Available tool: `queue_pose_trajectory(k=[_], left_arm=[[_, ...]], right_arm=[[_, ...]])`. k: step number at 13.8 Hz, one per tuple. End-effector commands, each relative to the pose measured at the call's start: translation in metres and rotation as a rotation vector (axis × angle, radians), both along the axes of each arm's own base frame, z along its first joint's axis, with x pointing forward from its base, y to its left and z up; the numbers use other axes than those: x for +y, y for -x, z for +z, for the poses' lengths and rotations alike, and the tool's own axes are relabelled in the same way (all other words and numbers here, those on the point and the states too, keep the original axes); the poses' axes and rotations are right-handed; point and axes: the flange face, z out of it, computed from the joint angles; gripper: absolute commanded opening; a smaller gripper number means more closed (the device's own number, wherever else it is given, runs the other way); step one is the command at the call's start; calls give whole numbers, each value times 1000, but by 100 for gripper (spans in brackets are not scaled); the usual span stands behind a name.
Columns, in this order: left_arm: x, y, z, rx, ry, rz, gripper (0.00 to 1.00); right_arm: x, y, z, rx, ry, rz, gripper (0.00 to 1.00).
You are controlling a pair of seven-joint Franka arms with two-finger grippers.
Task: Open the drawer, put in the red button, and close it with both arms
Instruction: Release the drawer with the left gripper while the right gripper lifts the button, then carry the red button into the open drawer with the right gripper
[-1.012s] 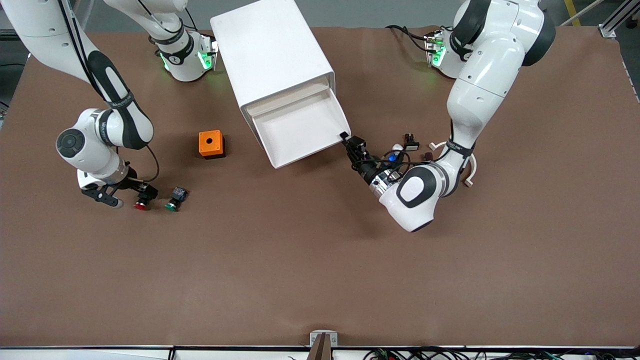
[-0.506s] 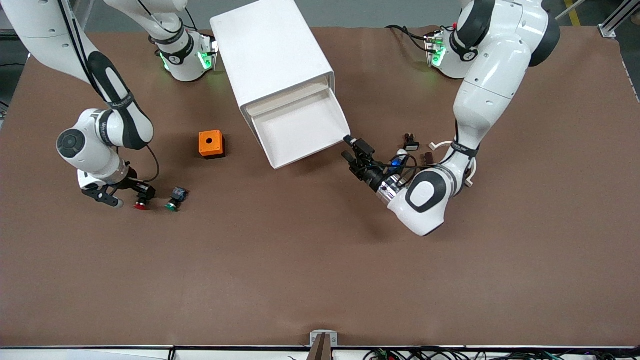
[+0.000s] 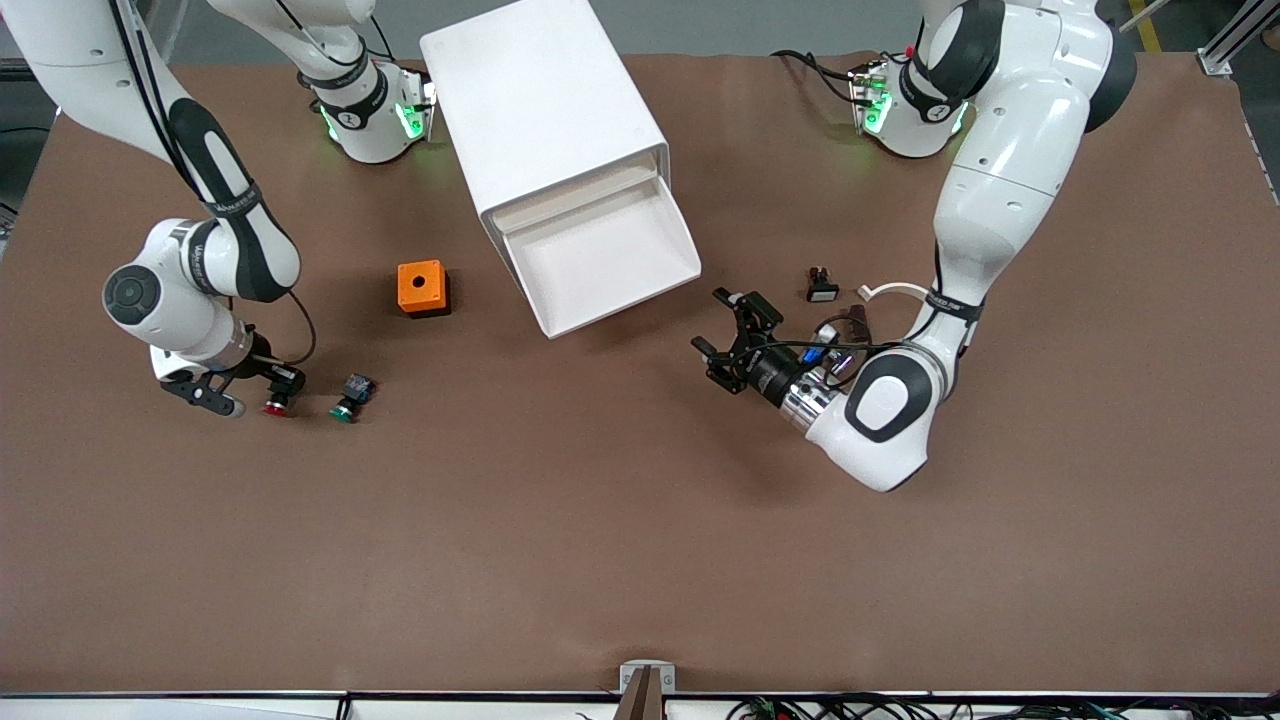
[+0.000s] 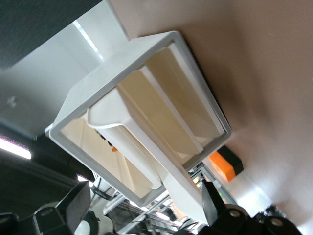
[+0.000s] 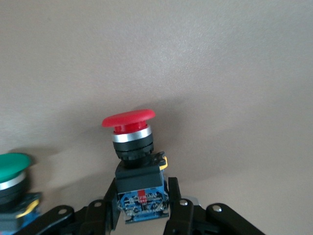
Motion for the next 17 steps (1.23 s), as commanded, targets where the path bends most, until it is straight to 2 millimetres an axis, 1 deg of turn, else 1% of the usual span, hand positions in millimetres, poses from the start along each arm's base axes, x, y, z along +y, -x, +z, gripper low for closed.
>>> queue_pose_trajectory(k=[1,2,3,4,6,7,8,10,11,12,13,14,15,16,17], left_arm=[[13,-12,9,-202,94,-65,100],[24,-18,8,-286,133,-84,100],[32,-22,5,-358,173,-99,100],[38,-26,7,-440,203,-120,100],[46,-37,7,-633,236,-168,100],[49,-46,10,-728,236,-176,100],[51,-54,20,-811,227,-193,100],[55,-63,31,-929,196,-271,100],[57,-70,41,-980,175,-317,100],[54,-72,45,-1010,149,-365,100],[57,-76,48,-1042,116,-412,100],[61,-81,54,-1090,88,-456,100],[65,-86,64,-1144,70,-484,100],[67,-90,71,-1186,57,-512,100],[69,-94,84,-1230,32,-533,100]], right_arm=[[47,-5,73,31,12,-68,0],[68,-10,103,54,18,-109,0],[94,-11,132,71,26,-168,0],[119,-9,156,72,34,-214,0],[169,-1,196,96,16,-293,0],[188,1,213,113,-3,-328,0],[206,6,231,131,-8,-355,0],[248,21,251,141,-13,-408,0],[266,29,254,140,-10,-432,0],[290,39,257,135,-5,-456,0],[312,49,258,130,2,-473,0],[337,60,258,122,4,-493,0],[360,68,258,113,-14,-518,0],[376,75,260,106,-37,-543,0],[388,81,261,98,-44,-546,0]])
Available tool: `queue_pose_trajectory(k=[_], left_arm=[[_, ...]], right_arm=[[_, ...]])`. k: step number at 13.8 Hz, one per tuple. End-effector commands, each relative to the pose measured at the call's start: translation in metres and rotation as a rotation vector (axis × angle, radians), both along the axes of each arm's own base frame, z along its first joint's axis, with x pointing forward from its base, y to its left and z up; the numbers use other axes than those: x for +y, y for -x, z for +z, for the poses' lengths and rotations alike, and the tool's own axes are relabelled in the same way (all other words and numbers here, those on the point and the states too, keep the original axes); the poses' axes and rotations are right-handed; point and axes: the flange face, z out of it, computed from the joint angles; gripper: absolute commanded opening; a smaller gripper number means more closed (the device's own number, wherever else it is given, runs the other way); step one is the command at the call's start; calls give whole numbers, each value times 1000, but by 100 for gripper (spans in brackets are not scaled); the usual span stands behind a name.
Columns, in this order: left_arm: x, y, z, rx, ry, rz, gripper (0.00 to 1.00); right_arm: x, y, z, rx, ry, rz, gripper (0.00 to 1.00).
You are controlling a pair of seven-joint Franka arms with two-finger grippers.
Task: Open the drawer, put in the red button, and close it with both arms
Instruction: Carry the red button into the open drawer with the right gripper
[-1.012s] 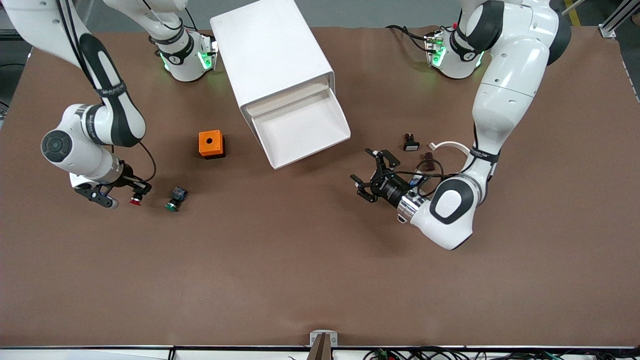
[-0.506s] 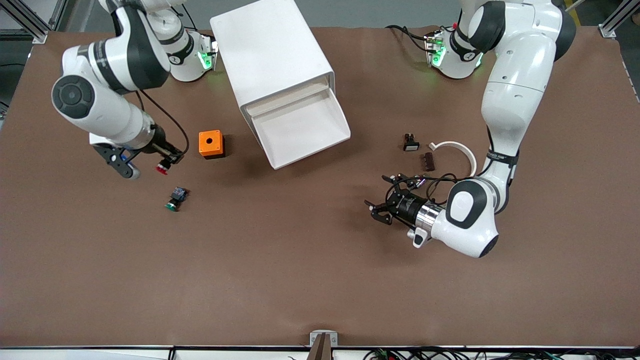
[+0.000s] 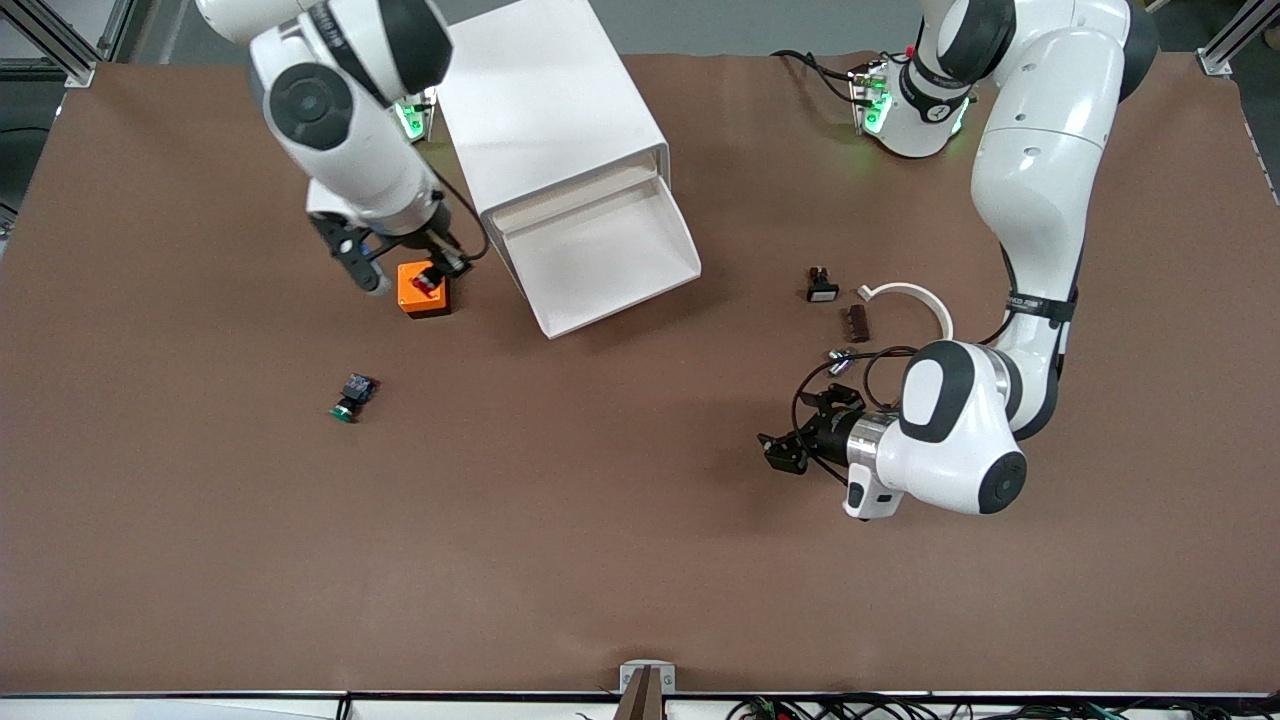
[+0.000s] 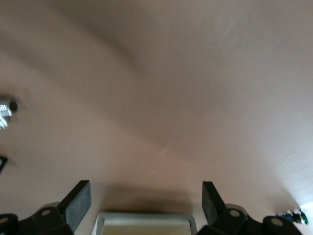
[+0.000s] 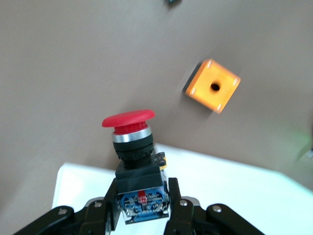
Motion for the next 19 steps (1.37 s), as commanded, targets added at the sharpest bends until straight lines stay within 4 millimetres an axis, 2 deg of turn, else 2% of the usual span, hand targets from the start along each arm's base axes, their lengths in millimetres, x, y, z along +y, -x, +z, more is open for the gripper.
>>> queue_pose_trajectory(k=[1,4,5,8,10,12,16,18,19], left_arm=[[6,-7,34,-117,-55,-40,100],[13,-8,77,-189,-81,-59,100],[15,-8,85,-207,-93,-70,100],[15,-7,92,-226,-115,-88,100],[10,-5,99,-243,-137,-113,100],[-10,3,100,-268,-189,-173,100],[-20,8,106,-280,-206,-182,100],[-42,15,121,-320,-204,-184,100],[-45,16,123,-322,-212,-172,100]], right_arm=[[22,10,7,-21,-32,-44,0],[52,24,7,-50,-54,-51,0],[64,28,1,-56,-55,-63,0],[96,40,-17,-63,-53,-85,0],[117,39,-20,-63,-50,-112,0],[140,36,-29,-57,-40,-135,0],[177,38,-51,-54,-17,-155,0],[188,46,-64,-48,0,-134,0],[191,47,-68,-44,5,-129,0]])
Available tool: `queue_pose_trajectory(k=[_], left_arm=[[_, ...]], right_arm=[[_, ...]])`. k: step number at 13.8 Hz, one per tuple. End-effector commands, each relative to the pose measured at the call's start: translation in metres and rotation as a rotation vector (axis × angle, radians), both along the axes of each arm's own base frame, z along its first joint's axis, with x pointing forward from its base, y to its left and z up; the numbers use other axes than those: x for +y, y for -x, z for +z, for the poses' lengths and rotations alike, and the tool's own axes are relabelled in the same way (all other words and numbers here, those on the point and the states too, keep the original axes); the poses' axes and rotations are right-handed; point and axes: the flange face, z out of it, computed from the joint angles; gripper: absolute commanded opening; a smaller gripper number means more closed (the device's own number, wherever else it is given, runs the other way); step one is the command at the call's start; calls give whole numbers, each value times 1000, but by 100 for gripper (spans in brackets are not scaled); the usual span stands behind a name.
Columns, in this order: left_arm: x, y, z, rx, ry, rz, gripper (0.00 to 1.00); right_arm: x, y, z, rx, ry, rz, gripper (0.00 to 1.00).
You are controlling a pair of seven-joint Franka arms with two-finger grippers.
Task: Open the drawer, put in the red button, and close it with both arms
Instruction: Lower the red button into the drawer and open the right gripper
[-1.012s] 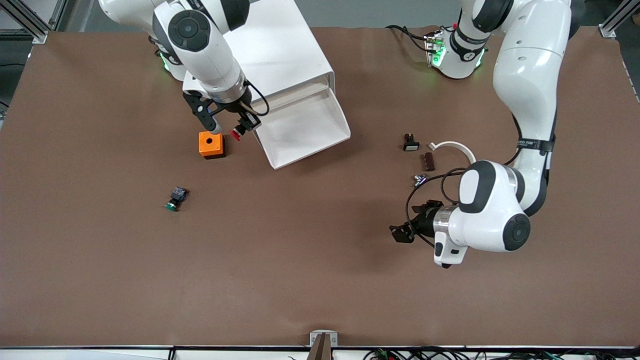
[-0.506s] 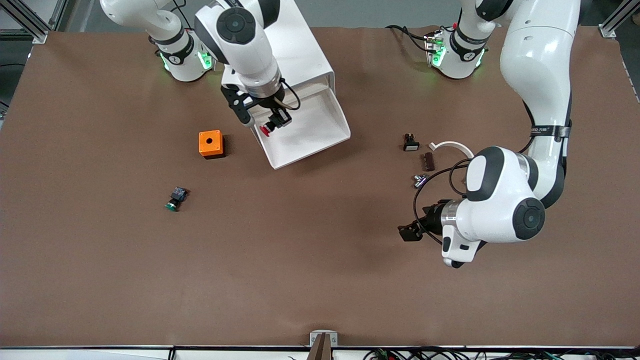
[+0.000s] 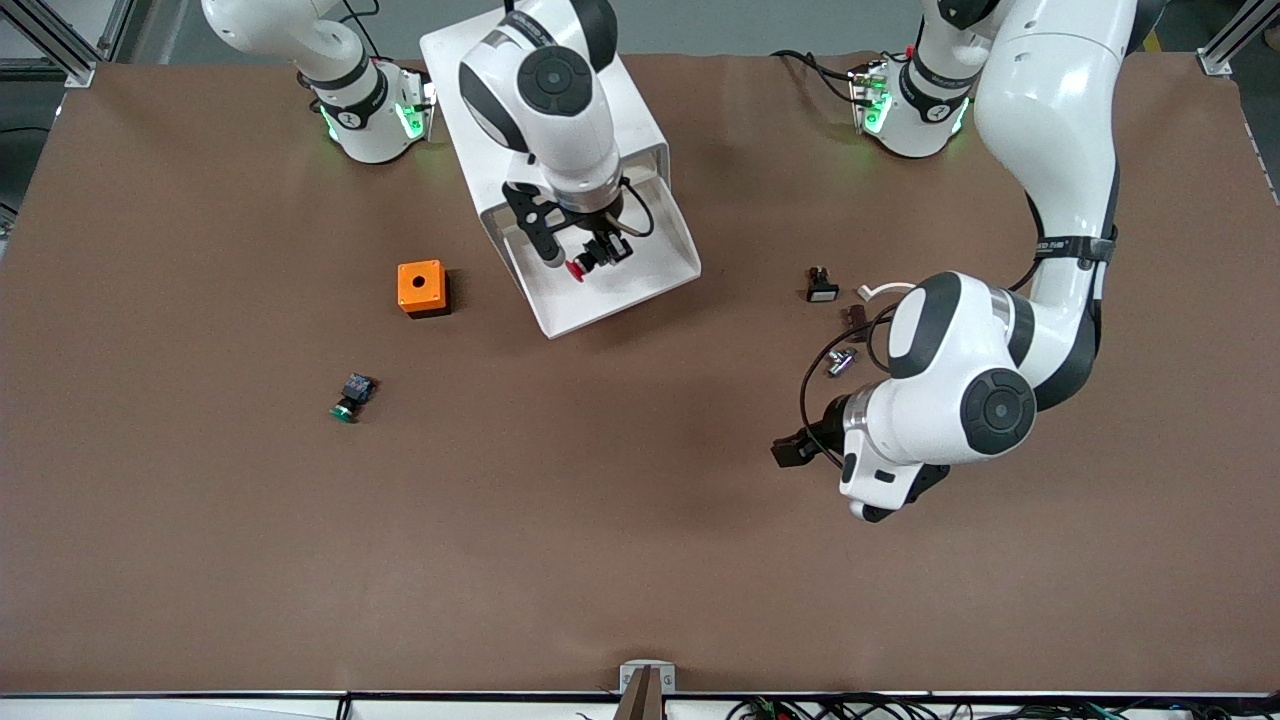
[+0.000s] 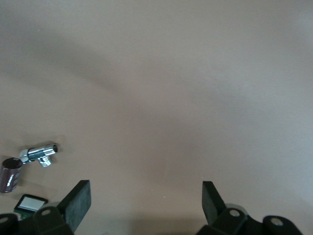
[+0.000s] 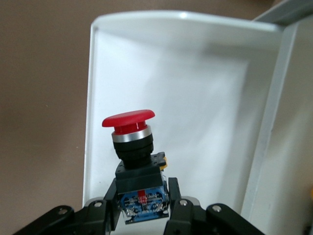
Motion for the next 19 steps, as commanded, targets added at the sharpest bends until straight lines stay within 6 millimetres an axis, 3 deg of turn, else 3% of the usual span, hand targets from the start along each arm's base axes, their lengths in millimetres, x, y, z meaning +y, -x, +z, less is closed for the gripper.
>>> queue_pose_trajectory(k=[1,10,13,15,18,19], left_arm=[[-12,10,17,-35,-36,17,100],[-75,37,7,-91,-148,34,100],[-91,46,3,-91,-156,21,100],[-96,49,-8,-79,-176,38,100],[-101,51,-7,-81,-183,49,100],[-101,51,-7,-80,-182,51,100]], right_arm=[[15,4,-8,3,15,1,0],[32,19,-29,11,35,-32,0],[37,24,-36,12,41,-44,0],[38,25,-41,16,47,-43,0],[40,25,-39,16,45,-53,0],[42,24,-36,14,40,-56,34]])
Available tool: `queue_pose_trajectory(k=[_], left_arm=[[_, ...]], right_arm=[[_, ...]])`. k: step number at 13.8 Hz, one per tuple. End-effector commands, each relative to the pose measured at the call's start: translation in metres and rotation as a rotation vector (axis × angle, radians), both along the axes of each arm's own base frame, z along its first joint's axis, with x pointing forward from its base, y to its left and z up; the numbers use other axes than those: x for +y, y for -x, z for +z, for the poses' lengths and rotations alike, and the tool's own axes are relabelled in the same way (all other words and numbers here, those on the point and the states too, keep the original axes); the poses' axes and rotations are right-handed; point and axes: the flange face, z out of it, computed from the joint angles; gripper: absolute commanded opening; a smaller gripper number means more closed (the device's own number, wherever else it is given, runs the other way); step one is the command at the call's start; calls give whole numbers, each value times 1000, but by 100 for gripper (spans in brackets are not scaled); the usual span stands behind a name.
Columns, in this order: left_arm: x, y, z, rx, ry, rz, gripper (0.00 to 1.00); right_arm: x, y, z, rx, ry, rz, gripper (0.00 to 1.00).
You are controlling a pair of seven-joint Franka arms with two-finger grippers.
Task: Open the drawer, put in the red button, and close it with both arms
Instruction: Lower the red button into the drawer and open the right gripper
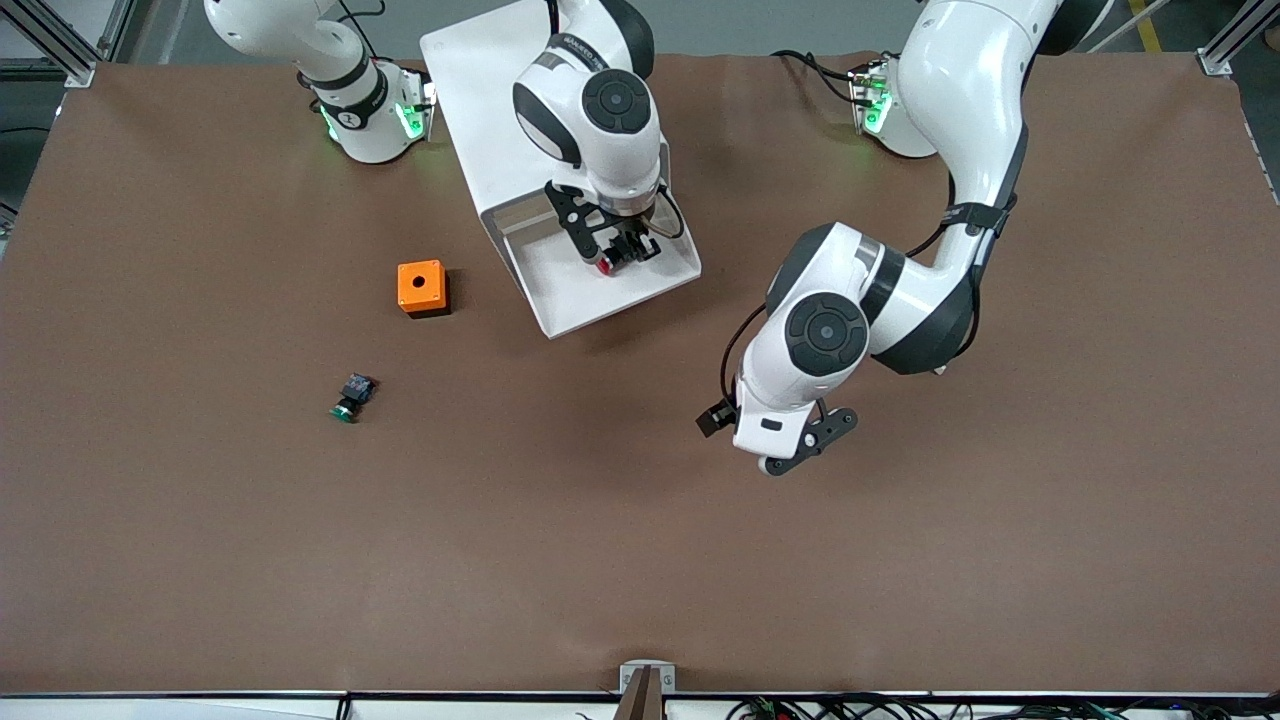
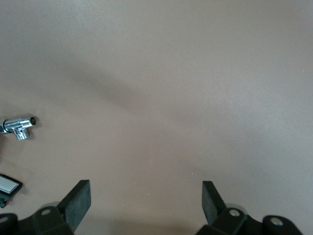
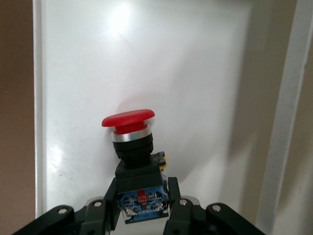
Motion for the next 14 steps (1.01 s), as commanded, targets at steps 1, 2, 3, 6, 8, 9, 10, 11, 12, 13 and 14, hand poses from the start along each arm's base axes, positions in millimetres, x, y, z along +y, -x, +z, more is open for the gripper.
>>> queue_pose_trajectory(k=[1,2,3,6,8,9,10,11,12,13,14], left_arm=[[2,-1,3,-21,-19,3,100],[1,1,3,-13,-20,3,100],[1,2,4,-6,-17,5,100],[-1,5,3,2,-17,-7,100],[-9,10,2,6,-14,-18,100],[-12,12,2,7,-12,-23,100],[-13,12,2,6,-13,-25,100],[-15,14,2,6,-13,-29,100],[-21,18,1,9,-14,-39,100],[-26,21,-2,11,-16,-46,100],[-34,27,-2,14,-15,-59,100]], right_arm=[[9,-3,9,-18,-9,-21,87],[10,-5,13,-19,-12,-20,100],[12,-6,17,-35,-8,-3,100],[8,-16,32,-59,19,59,100],[3,-23,49,-34,37,172,100],[-5,-33,60,-15,47,235,100],[-13,-43,73,2,48,286,100],[-24,-54,87,22,53,338,100],[-38,-67,101,42,56,365,100],[-57,-83,115,63,56,389,100],[-74,-95,128,79,50,433,100]])
